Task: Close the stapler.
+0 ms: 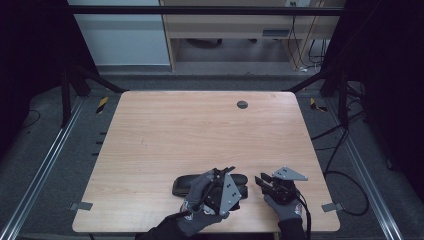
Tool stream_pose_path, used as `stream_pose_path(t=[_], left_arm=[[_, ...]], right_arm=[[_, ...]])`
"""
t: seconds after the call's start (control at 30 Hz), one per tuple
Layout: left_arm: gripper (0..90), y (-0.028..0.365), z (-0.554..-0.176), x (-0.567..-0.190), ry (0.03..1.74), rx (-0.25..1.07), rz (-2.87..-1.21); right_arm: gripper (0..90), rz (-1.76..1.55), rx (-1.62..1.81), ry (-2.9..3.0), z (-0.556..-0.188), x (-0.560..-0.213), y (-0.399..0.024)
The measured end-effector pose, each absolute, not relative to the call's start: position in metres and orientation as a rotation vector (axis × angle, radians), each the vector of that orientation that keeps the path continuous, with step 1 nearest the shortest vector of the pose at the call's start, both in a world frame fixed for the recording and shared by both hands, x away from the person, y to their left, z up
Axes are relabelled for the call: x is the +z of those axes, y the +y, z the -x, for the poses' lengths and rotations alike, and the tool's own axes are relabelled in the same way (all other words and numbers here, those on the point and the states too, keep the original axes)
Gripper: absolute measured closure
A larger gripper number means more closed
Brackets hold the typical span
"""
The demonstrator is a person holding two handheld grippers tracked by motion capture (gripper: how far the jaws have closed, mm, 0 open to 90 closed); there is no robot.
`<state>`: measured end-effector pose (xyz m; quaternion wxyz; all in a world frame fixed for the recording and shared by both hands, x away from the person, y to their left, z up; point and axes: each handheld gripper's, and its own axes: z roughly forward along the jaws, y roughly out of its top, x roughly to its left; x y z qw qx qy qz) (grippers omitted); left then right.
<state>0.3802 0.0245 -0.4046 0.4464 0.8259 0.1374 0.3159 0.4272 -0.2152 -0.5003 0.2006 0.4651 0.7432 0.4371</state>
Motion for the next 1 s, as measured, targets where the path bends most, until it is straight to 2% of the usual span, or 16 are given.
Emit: stream_pose_path(t=[0.13,0.3,0.63,1.0], left_arm=[[33.3,0.038,-0.384,-0.397,0.386,0.77,-2.004],[33.4,0.059,-0.387,-0.39,0.437,0.785,-1.968],[33.5,0.113,-0.398,-0.39,0.581,0.818,-1.919],[33.6,0.179,-0.409,-0.409,0.786,0.836,-1.88]], right_arm=[[75.0,-1.295,1.225,2.068,-0.427,-0.498,-0.217],[90.0,-1.278,1.239,2.058,-0.426,-0.491,-0.22],[90.0,-1.222,1.321,2.026,-0.423,-0.463,-0.215],[90.0,-1.116,1.413,2.088,-0.414,-0.433,-0.186]])
